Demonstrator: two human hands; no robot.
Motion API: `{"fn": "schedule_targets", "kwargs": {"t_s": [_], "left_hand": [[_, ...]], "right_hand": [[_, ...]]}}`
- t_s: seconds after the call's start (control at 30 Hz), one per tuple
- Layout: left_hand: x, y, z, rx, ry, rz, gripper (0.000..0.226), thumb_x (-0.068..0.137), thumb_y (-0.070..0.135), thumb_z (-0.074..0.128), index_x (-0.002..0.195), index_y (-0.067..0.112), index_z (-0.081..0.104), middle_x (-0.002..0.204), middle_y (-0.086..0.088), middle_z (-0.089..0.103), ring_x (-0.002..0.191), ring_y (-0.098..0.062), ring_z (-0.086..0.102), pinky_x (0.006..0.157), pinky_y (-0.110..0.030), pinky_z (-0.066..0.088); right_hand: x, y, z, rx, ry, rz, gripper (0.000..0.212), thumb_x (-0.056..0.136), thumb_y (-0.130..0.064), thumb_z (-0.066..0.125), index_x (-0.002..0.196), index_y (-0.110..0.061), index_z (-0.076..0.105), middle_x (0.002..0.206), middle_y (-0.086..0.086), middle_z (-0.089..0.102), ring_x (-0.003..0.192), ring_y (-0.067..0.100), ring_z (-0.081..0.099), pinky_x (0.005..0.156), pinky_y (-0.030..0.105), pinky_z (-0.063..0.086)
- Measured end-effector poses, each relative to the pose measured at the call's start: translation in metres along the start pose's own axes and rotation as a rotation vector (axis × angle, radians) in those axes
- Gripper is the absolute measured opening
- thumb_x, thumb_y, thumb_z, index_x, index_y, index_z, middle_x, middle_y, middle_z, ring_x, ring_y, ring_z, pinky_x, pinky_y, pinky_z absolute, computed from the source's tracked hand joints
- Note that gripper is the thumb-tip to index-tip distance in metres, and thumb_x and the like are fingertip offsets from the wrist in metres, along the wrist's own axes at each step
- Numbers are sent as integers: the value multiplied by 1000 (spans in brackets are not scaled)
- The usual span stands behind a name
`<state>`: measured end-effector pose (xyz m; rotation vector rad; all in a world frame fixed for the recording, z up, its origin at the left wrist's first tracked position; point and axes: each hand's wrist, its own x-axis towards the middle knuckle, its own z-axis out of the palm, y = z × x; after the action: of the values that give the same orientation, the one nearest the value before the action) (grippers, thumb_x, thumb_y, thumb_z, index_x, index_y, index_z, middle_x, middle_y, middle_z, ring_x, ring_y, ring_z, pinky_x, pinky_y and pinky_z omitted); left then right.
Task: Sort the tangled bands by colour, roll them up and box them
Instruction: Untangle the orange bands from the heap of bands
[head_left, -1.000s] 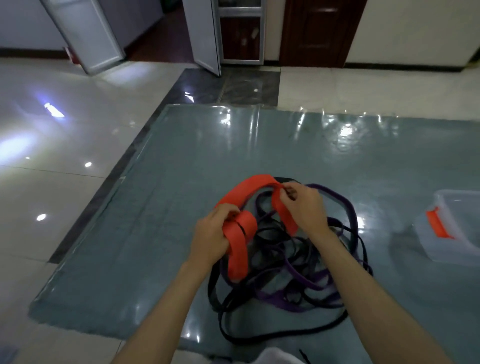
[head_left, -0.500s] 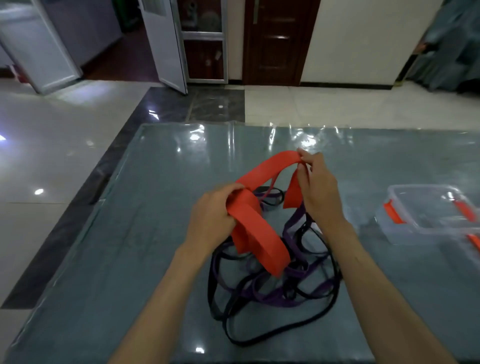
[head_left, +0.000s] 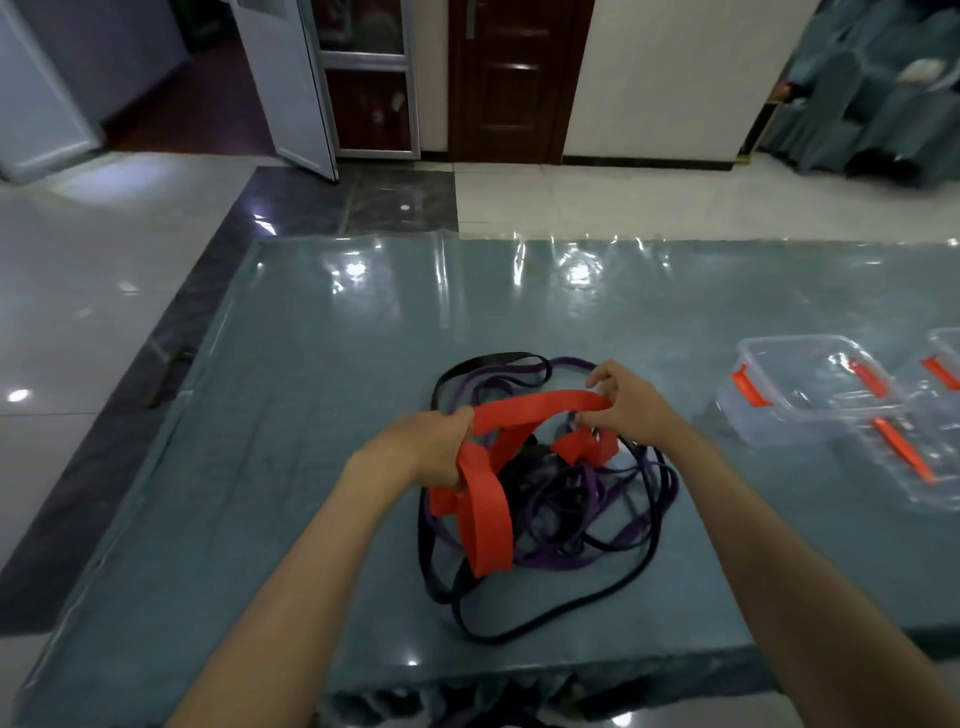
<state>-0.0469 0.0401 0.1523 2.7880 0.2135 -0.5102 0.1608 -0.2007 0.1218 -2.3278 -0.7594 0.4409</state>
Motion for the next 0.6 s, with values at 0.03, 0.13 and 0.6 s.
{"fn": "schedule_targets", "kwargs": {"t_s": [0.03, 0.13, 0.6], "left_hand": [[0, -2, -2, -21, -70, -2, 49, 82, 30, 82, 109, 19, 42, 103, -10, 65, 92, -33, 65, 77, -45, 54], [-1, -7, -6, -112, -208, 16, 60, 74, 35, 93, 112, 23, 48, 108, -4, 65, 95, -27, 64, 85, -46, 55], [16, -23, -41, -439, -301, 91, 35, 82, 0, 77, 84, 21, 49, 74, 5, 47, 67, -15, 41, 58, -28, 37]], "right_hand": [[-2, 2, 5, 43, -9, 35, 45, 73, -13, 91, 102, -23, 58, 82, 3, 74, 73, 26, 73, 72, 44, 61], [-3, 4, 18, 58, -88, 61, 46, 74, -9, 91, 105, -15, 59, 90, 15, 73, 78, 28, 73, 81, 52, 60], [10, -57, 3, 307, 83, -144, 30, 77, -22, 94, 92, -20, 68, 90, -5, 72, 79, 30, 75, 75, 45, 63]]}}
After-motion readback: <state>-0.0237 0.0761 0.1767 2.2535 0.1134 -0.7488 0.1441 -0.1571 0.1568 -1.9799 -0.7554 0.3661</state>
